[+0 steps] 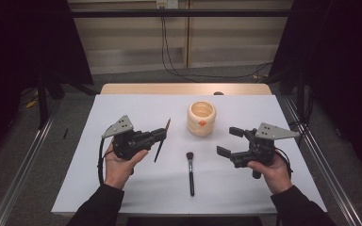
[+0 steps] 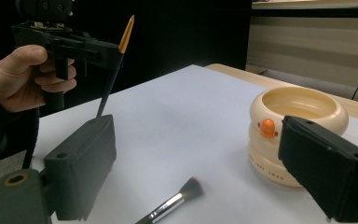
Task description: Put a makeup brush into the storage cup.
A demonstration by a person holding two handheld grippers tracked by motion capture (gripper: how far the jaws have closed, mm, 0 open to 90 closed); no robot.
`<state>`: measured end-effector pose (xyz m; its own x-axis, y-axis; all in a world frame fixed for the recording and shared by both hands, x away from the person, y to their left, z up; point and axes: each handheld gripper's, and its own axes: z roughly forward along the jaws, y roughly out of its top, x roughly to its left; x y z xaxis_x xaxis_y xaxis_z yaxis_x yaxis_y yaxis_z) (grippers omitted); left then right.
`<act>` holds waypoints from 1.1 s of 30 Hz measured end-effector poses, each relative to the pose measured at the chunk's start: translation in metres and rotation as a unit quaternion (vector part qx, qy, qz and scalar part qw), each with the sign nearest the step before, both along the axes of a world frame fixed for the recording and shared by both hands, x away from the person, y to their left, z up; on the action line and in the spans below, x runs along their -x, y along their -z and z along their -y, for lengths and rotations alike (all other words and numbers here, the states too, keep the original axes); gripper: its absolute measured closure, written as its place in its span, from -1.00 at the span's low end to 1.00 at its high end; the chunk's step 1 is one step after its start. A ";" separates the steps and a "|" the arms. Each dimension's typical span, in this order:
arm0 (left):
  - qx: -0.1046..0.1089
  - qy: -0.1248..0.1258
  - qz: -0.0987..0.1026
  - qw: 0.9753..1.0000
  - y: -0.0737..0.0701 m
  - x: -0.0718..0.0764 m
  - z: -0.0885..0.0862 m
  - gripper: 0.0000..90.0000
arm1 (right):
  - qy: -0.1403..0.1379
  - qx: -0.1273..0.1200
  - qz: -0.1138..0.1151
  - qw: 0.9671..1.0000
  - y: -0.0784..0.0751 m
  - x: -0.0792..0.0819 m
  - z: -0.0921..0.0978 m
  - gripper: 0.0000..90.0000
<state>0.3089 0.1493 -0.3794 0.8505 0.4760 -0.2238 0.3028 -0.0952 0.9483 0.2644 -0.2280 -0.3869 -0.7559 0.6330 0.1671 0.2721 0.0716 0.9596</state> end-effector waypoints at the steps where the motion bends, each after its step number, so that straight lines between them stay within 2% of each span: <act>1: -0.001 0.003 0.003 1.000 -0.001 -0.001 0.000 0.86 | 0.003 -0.003 -0.002 1.000 -0.001 -0.003 -0.003 -0.79; 4: 0.005 -0.001 0.007 1.000 -0.005 0.000 0.001 0.86 | 0.010 0.006 0.012 1.000 -0.004 -0.005 -0.007 -0.81; 7: 0.006 -0.001 0.009 1.000 -0.007 0.000 0.003 0.86 | 0.000 0.003 0.016 1.000 -0.010 -0.009 -0.012 -0.77; 8: 0.006 -0.003 0.008 1.000 -0.007 0.001 0.005 0.86 | -0.009 0.003 0.019 1.000 -0.015 -0.011 -0.014 -0.74; 10: 0.008 0.006 0.011 1.000 -0.007 0.002 0.010 0.86 | -0.013 0.000 0.016 1.000 -0.016 -0.012 -0.015 -0.73; 11: 0.004 0.005 0.018 1.000 -0.008 0.003 0.012 0.86 | -0.030 0.003 0.014 0.999 -0.020 -0.014 -0.019 -0.71; 12: 0.002 0.005 0.019 1.000 -0.009 0.004 0.014 0.86 | -0.030 0.003 0.014 0.999 -0.020 -0.014 -0.019 -0.71; 14: 0.016 0.009 0.018 1.000 -0.010 0.006 0.017 0.86 | -0.046 0.016 0.007 0.999 -0.023 -0.017 -0.024 -0.71; 15: 0.013 0.009 0.020 1.000 -0.010 0.006 0.019 0.86 | -0.061 0.008 0.006 0.998 -0.026 -0.019 -0.027 -0.68; 16: 0.018 0.016 0.020 0.999 -0.010 0.007 0.020 0.86 | -0.061 0.008 0.006 0.998 -0.026 -0.019 -0.027 -0.68; 17: 0.022 0.018 0.019 0.999 -0.011 0.008 0.021 0.86 | -0.072 0.003 0.010 0.997 -0.029 -0.020 -0.031 -0.69; 18: 0.013 0.018 0.026 0.999 -0.011 0.010 0.022 0.86 | -0.072 0.003 0.010 0.997 -0.029 -0.020 -0.031 -0.69; 19: 0.015 0.022 0.024 0.999 -0.011 0.012 0.024 0.86 | -0.080 0.001 0.012 0.997 -0.030 -0.020 -0.033 -0.69; 21: 0.013 0.022 0.027 0.999 -0.012 0.013 0.025 0.86 | -0.087 0.006 0.020 0.996 -0.033 -0.019 -0.037 -0.68; 22: 0.016 0.024 0.027 0.999 -0.011 0.014 0.026 0.86 | -0.091 0.002 0.020 0.996 -0.035 -0.019 -0.039 -0.66; 23: 0.010 0.024 0.028 0.999 -0.012 0.014 0.027 0.86 | -0.096 0.005 0.036 0.995 -0.039 -0.017 -0.043 -0.46; 24: 0.008 0.020 0.029 0.999 -0.012 0.016 0.028 0.86 | -0.096 0.005 0.036 0.995 -0.039 -0.017 -0.043 -0.46; 25: 0.009 0.030 0.033 0.999 -0.012 0.015 0.028 0.86 | -0.097 0.006 0.044 0.994 -0.041 -0.016 -0.045 -0.42; 27: 0.008 0.028 0.030 0.999 -0.011 0.016 0.030 0.86 | -0.104 0.005 0.049 0.993 -0.045 -0.015 -0.051 -0.29; 31: 0.005 0.034 0.032 0.999 -0.010 0.019 0.034 0.86 | -0.117 -0.008 0.041 0.992 -0.047 -0.016 -0.054 -0.15; 32: 0.011 0.036 0.032 0.999 -0.010 0.020 0.035 0.86 | -0.124 -0.014 0.039 0.991 -0.047 -0.016 -0.056 -0.11; 33: 0.008 0.043 0.034 0.998 -0.011 0.019 0.037 0.86 | -0.132 -0.019 0.037 0.990 -0.047 -0.016 -0.056 -0.09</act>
